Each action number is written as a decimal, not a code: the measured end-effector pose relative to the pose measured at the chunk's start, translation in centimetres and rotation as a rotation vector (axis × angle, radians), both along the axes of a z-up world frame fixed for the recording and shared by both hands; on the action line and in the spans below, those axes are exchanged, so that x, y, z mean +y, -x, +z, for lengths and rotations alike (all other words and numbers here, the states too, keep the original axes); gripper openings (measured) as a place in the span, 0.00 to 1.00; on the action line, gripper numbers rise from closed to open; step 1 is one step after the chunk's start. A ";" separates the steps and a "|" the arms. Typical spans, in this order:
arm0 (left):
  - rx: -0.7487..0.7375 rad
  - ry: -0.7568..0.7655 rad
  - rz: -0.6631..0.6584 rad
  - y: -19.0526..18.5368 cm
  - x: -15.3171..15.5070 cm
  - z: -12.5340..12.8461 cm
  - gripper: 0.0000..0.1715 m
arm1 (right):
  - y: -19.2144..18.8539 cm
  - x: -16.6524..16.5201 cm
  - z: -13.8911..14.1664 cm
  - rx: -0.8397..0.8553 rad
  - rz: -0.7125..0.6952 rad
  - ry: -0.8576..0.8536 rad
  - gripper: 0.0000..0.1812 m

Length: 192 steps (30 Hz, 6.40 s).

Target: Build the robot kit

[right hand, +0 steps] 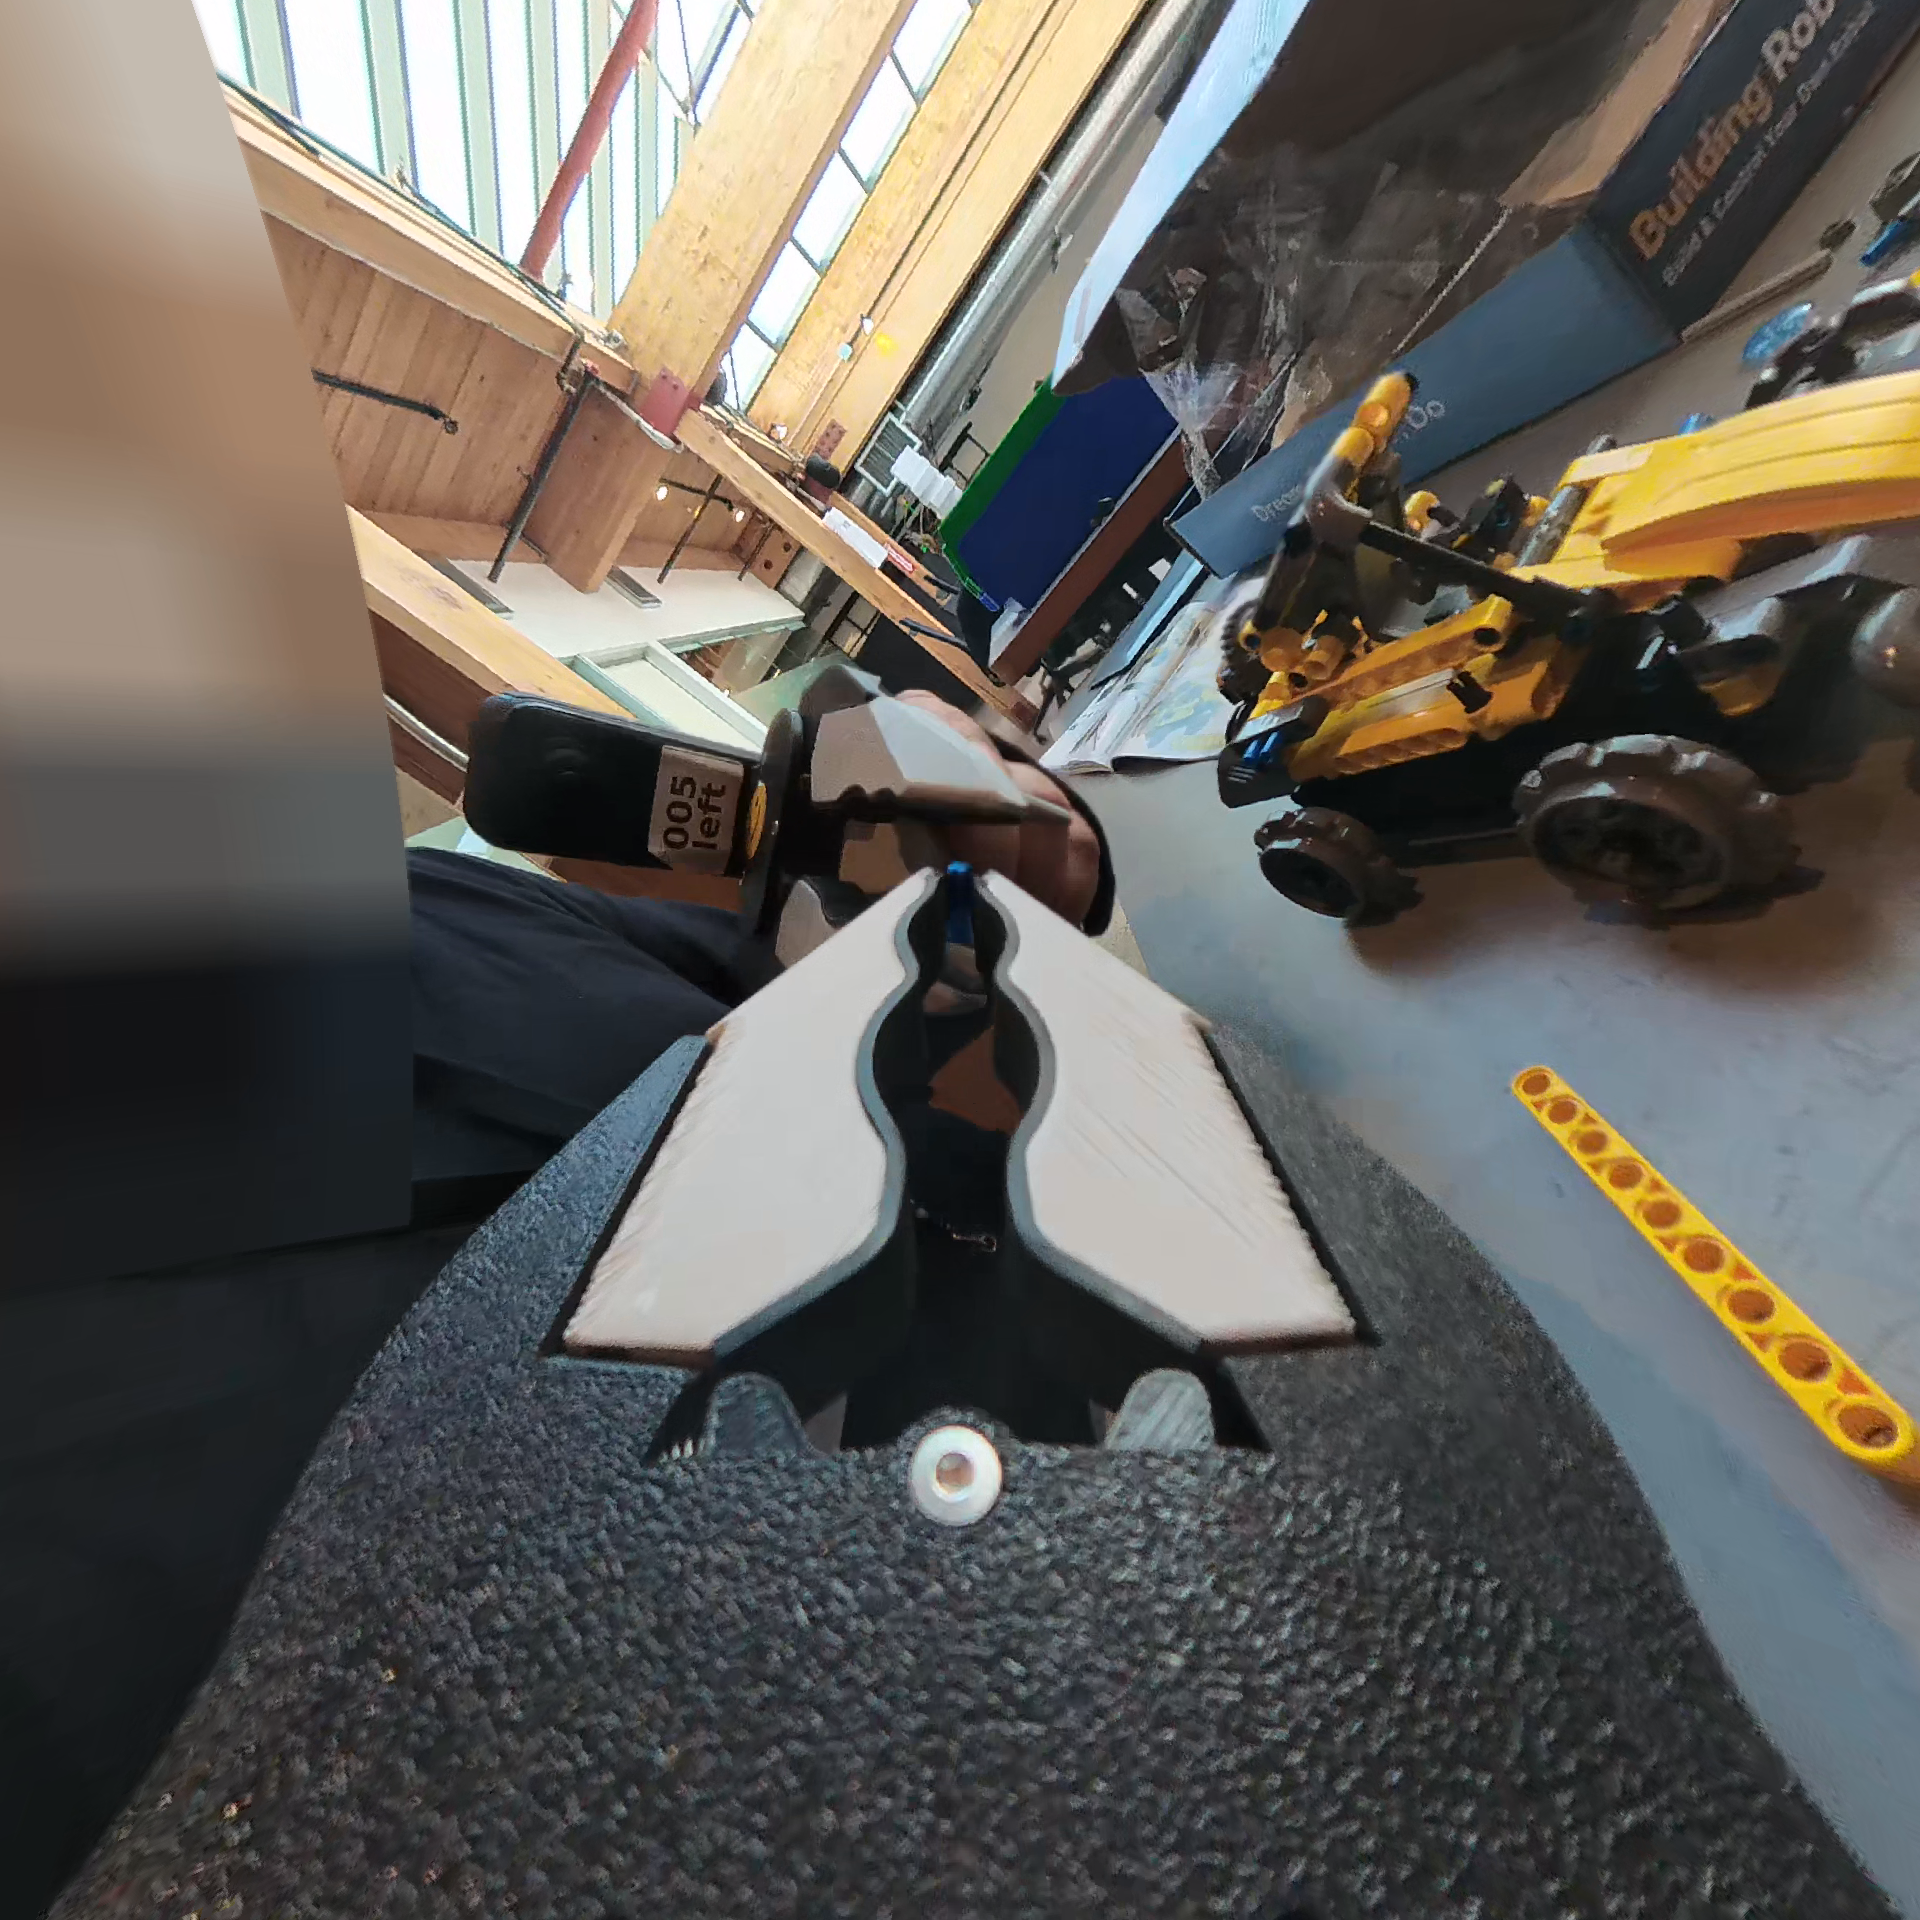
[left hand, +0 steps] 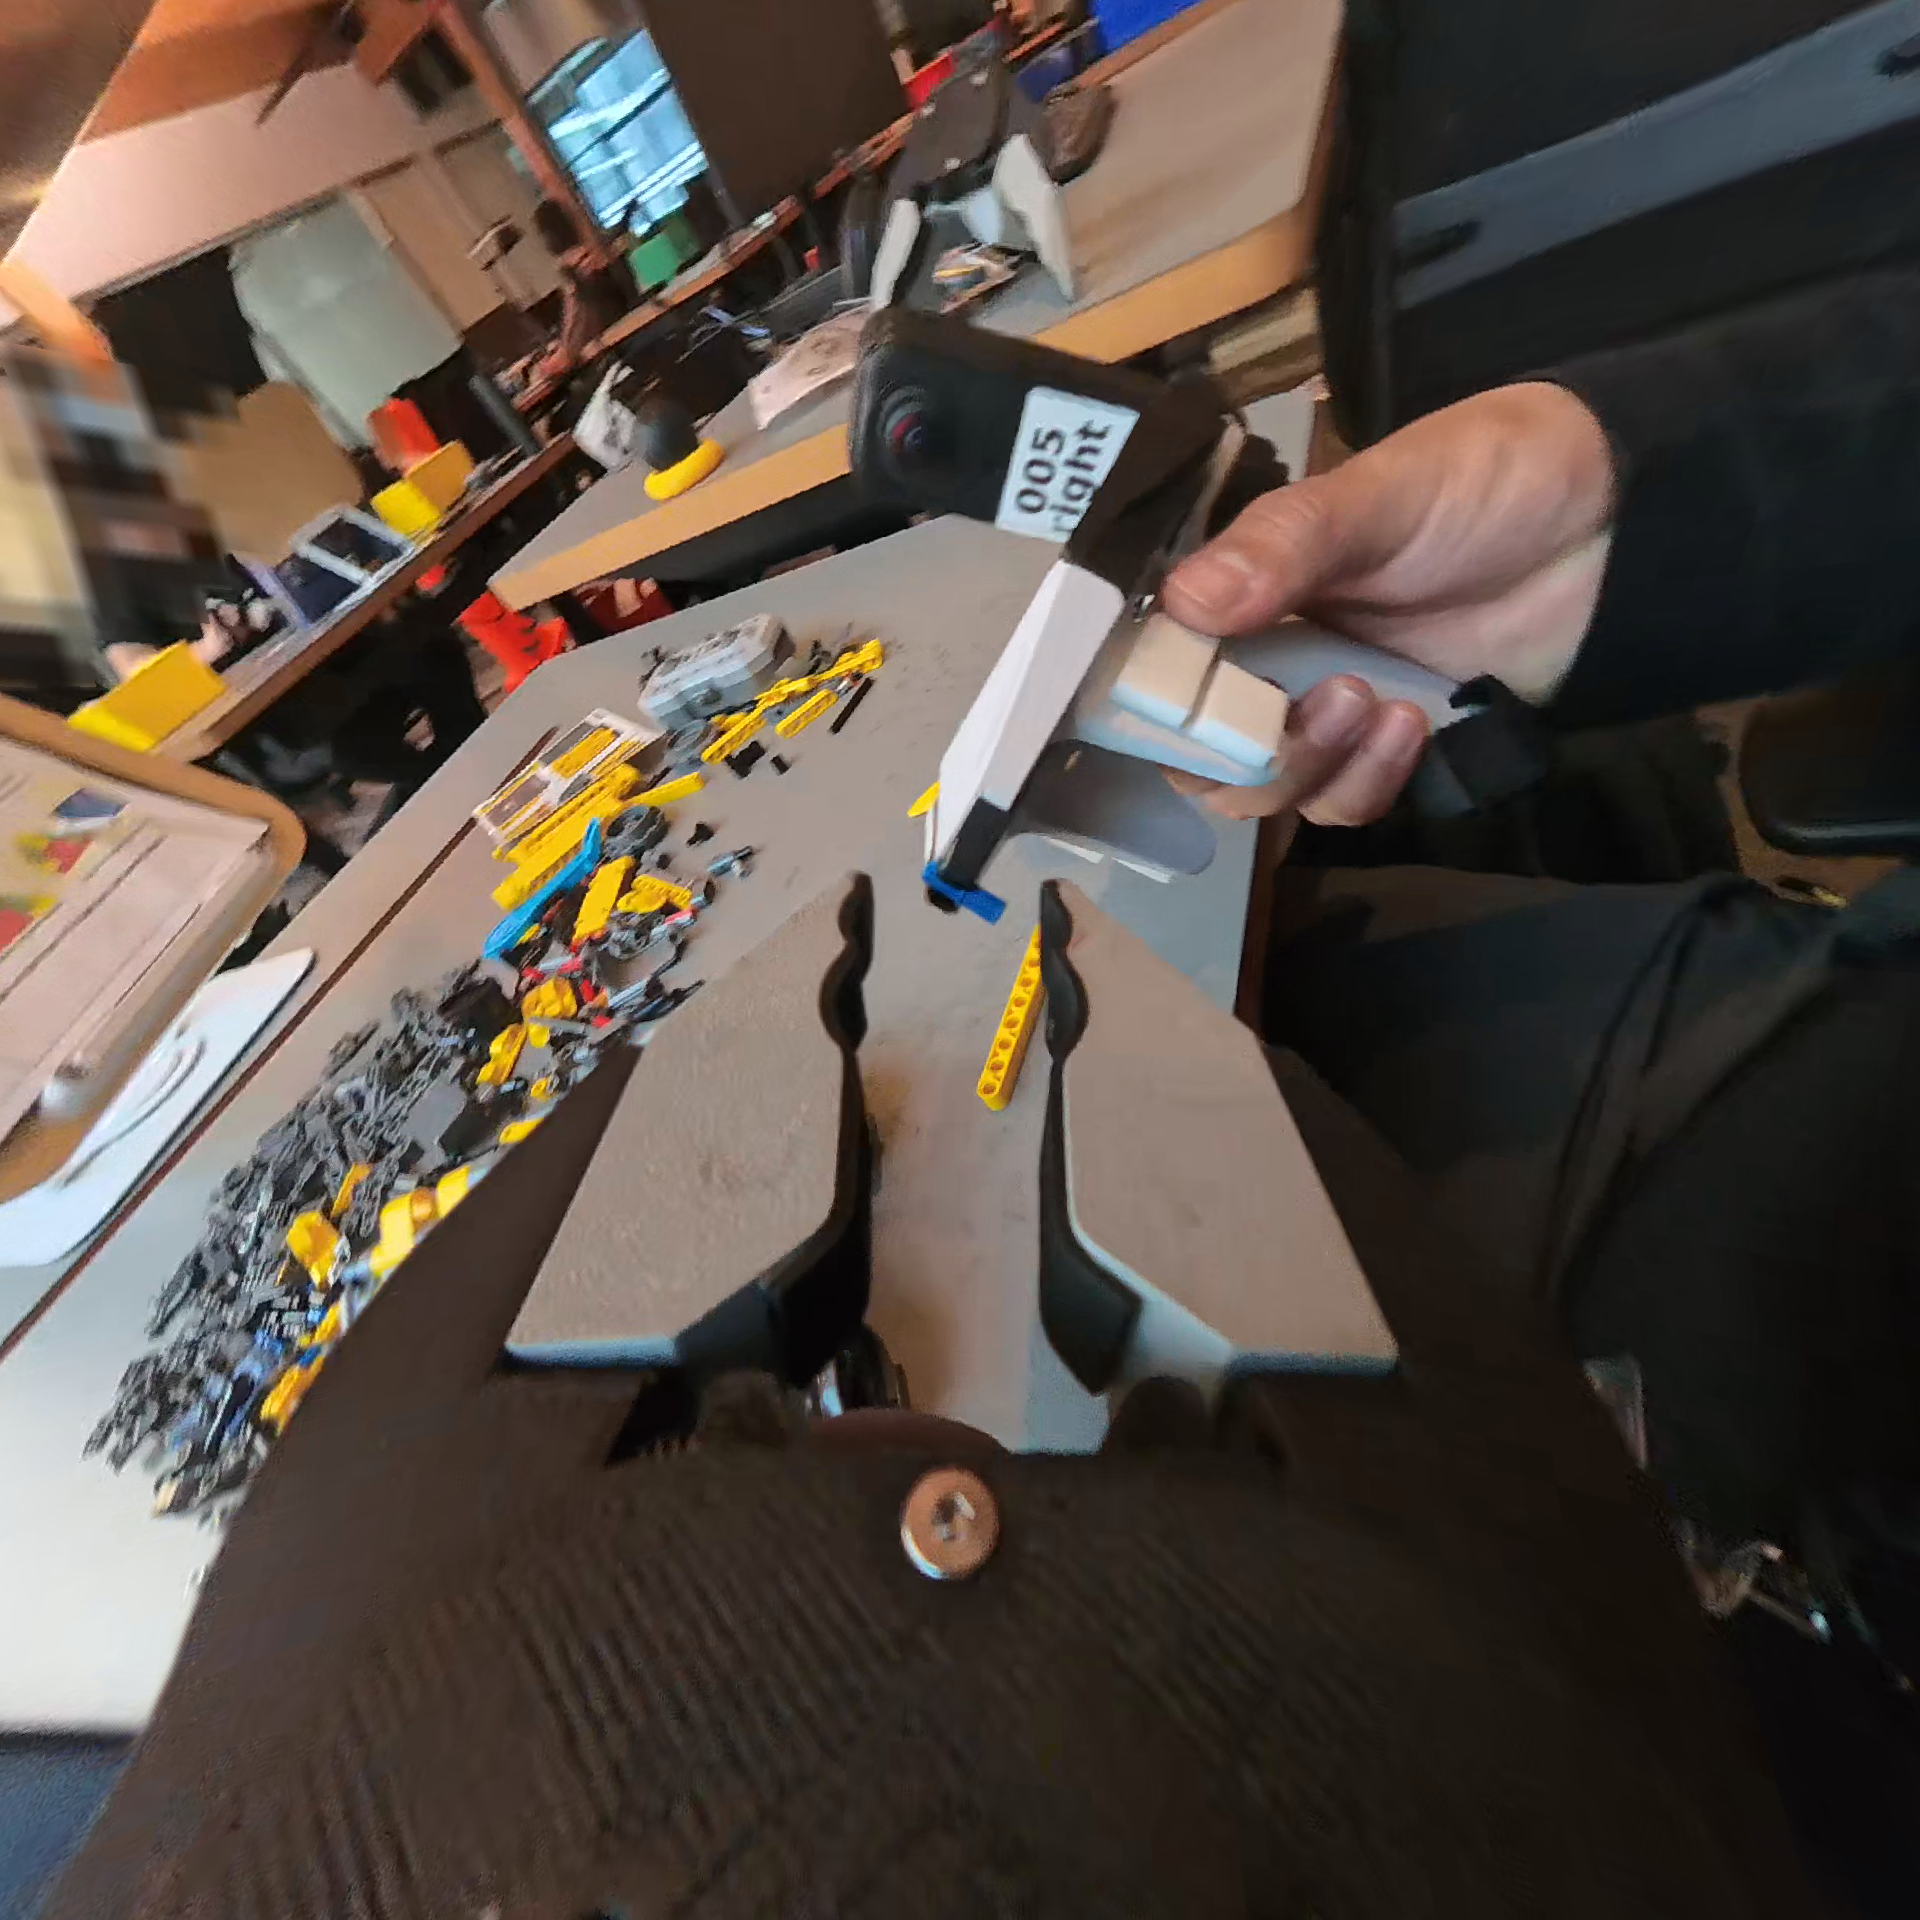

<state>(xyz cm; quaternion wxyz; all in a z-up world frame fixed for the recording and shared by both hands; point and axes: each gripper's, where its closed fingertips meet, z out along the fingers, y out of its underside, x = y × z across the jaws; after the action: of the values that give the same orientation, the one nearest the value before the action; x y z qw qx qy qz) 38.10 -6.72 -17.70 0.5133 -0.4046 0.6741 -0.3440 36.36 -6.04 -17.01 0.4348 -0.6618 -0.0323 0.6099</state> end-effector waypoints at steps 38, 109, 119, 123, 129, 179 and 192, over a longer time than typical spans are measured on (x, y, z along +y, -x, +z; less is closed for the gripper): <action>0.093 0.540 0.005 2.7 1.8 -3.1 0.01 | 2.3 2.2 -2.6 -0.504 -0.145 -0.252 0.02; 0.589 0.122 0.001 -6.0 0.7 -10.4 0.12 | -11.8 -1.9 -5.1 -0.860 -0.390 -0.136 0.02; 0.635 0.262 -0.017 -2.9 -0.3 -10.5 0.13 | -8.9 -2.9 -6.3 -0.838 -0.244 -0.136 0.02; 0.593 0.267 0.008 -2.0 -0.3 -10.0 0.17 | -7.5 -2.6 -7.3 -0.874 -0.198 -0.127 0.02; 0.572 0.318 0.010 -1.7 0.1 -10.5 0.05 | -6.8 -2.0 -7.6 -0.840 -0.188 -0.124 0.02; 0.575 0.234 -0.109 -2.8 -0.6 -10.5 0.03 | -6.7 -2.4 -8.0 -0.846 -0.177 -0.058 0.02; 0.569 0.225 -0.116 -2.9 -0.7 -10.5 0.03 | -5.4 -1.0 -9.1 -0.958 -0.100 -0.063 0.02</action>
<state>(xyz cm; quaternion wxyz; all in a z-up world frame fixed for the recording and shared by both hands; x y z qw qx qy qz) 40.98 -7.40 -28.22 0.2352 -0.4997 0.7705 -0.3182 41.73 -7.03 -26.08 0.4197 -0.8554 -0.2158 0.2135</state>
